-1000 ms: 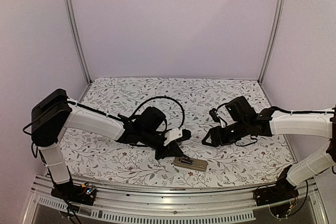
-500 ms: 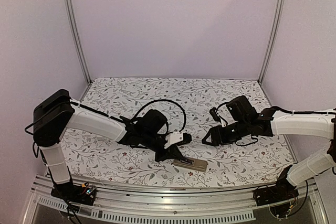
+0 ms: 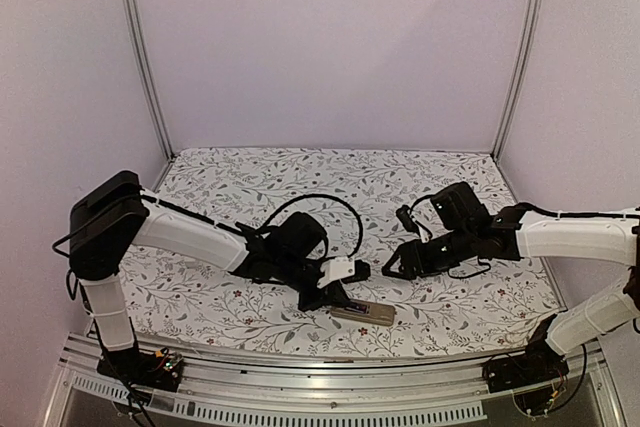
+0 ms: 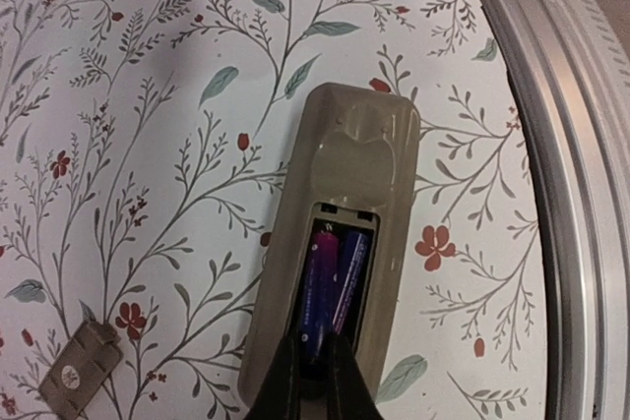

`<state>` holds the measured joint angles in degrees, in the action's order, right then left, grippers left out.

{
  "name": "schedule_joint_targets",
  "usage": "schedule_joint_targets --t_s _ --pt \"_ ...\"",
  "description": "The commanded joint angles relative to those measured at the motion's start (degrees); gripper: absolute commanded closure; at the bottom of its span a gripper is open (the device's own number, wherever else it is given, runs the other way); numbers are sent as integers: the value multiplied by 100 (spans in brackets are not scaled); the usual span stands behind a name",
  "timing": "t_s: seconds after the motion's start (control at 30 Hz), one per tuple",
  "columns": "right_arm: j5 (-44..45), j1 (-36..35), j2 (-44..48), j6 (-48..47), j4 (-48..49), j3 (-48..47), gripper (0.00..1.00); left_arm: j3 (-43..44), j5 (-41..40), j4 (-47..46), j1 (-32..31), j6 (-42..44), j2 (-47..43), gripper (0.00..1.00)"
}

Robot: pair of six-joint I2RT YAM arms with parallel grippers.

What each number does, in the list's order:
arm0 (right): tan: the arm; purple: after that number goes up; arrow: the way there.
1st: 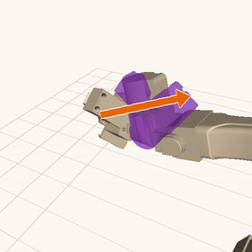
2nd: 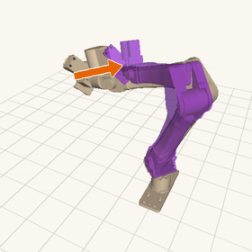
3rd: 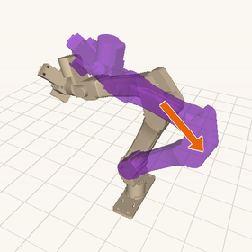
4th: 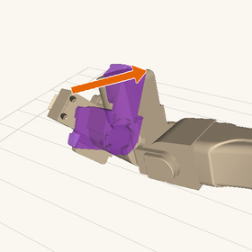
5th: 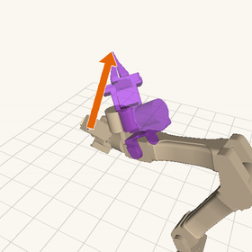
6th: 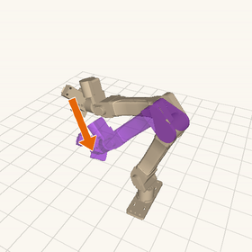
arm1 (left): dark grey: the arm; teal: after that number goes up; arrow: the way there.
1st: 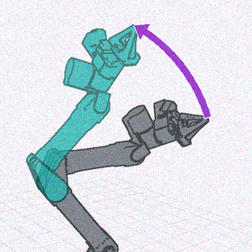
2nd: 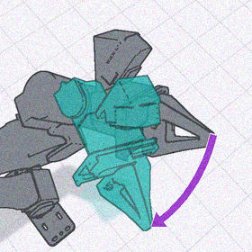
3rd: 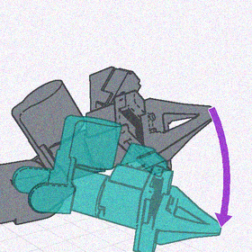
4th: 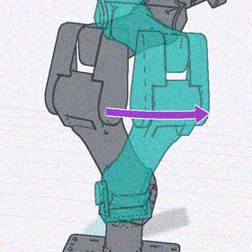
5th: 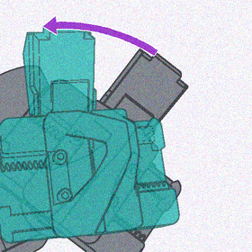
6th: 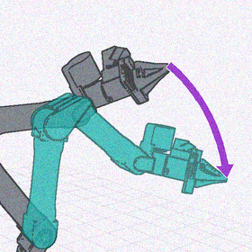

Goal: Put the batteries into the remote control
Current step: Load the battery into the battery compartment.

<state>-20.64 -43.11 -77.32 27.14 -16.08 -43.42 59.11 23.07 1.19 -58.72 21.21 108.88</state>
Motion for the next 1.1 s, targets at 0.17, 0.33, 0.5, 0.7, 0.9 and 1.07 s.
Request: schedule_joint_targets --t_s 0.17,0.33,0.5,0.7,0.9,1.07 --pt "-321 -297 -196 98 19 13 45 196 -267 400 -175 144 290 100" --pt "-677 -373 -138 263 413 276 61 216 -251 379 -177 120 385 100" --pt "-1006 -373 -255 588 1071 535 70 188 -241 338 -188 111 386 100" --pt "-1138 -373 -437 705 1411 626 76 179 -298 345 -271 184 390 100" --pt "-1346 -376 -776 866 1788 693 80 215 -268 338 -319 271 442 100" --pt "-1354 -373 -940 958 1815 747 81 215 -303 340 -360 305 446 100"
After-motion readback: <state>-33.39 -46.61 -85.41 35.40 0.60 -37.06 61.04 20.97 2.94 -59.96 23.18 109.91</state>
